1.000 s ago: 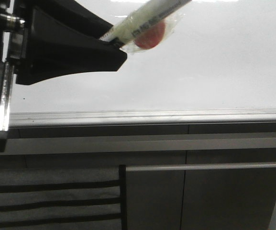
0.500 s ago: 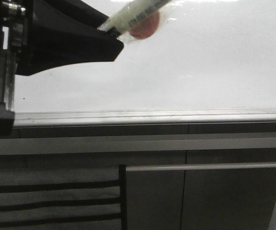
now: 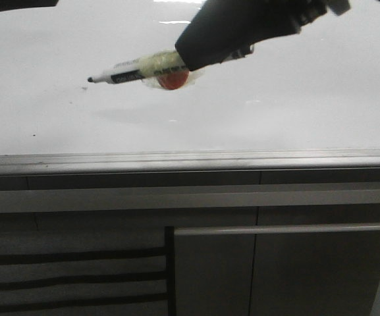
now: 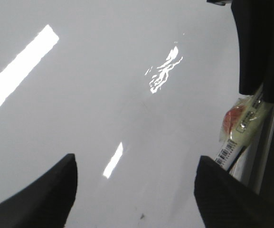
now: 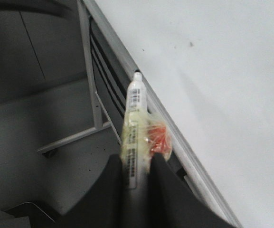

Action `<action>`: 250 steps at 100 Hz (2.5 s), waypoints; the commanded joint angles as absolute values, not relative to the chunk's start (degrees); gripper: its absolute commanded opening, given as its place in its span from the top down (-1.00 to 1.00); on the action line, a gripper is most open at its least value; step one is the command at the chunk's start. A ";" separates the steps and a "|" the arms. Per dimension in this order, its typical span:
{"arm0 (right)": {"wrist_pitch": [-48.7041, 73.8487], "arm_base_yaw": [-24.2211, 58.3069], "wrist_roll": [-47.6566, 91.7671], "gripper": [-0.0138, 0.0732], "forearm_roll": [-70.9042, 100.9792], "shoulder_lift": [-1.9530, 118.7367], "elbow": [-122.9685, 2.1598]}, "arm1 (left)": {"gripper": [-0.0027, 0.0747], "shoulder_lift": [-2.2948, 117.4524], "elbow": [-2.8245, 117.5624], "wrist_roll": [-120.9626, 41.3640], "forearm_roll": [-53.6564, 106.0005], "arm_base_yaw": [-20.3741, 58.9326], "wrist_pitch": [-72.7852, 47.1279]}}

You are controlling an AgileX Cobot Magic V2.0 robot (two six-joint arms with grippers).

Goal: Write number 0 on whiteboard

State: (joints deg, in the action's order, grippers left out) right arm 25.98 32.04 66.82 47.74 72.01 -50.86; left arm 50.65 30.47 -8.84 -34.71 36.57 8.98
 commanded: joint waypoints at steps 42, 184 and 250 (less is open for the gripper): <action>12.69 28.21 67.05 0.85 46.90 84.69 -66.86 | -0.34 41.10 32.39 -8.81 -33.27 36.42 6.75; 45.31 28.54 57.24 0.84 39.23 76.85 -67.33 | -0.28 38.86 31.45 -5.01 -32.08 42.86 -2.83; 48.55 31.56 47.87 0.84 32.60 74.10 -62.69 | 0.03 59.03 30.39 -4.81 -36.02 54.86 5.57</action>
